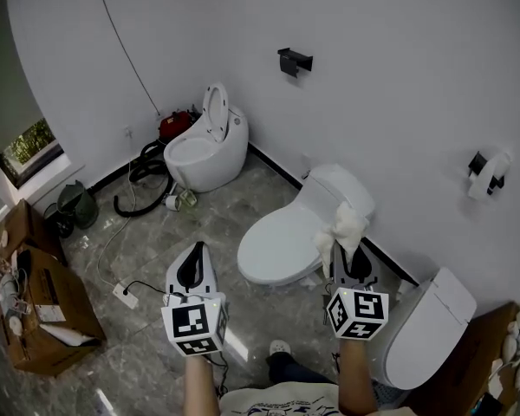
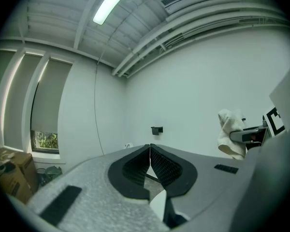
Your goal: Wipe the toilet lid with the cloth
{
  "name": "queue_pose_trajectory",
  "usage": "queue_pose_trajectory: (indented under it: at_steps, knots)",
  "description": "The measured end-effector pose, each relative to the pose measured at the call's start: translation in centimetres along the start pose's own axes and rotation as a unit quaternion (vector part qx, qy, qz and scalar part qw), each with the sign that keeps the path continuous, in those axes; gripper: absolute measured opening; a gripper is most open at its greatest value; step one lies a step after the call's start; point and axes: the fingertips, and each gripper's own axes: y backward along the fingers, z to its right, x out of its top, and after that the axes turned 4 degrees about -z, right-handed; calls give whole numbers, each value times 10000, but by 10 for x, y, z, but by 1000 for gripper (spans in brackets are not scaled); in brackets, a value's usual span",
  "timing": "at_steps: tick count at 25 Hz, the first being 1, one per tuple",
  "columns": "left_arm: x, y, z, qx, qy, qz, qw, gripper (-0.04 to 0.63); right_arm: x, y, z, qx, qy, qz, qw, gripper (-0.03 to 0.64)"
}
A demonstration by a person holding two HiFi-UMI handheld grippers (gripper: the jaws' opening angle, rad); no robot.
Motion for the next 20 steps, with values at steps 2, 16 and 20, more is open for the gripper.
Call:
queue_pose_trajectory:
  at_steps: [2,16,20]
  knots:
    - [4,-19,1,69,-14,36,10000,9,4,-20,8,40,16,13,10000,115]
    - [4,-116,16,151,30,-147,9998,9,-2,-115,44,162,-5,-163,9997,115]
    - [-3,-140,8,137,53,-250,9996,9,-8,-138,43,148,-18,-262,9995,115]
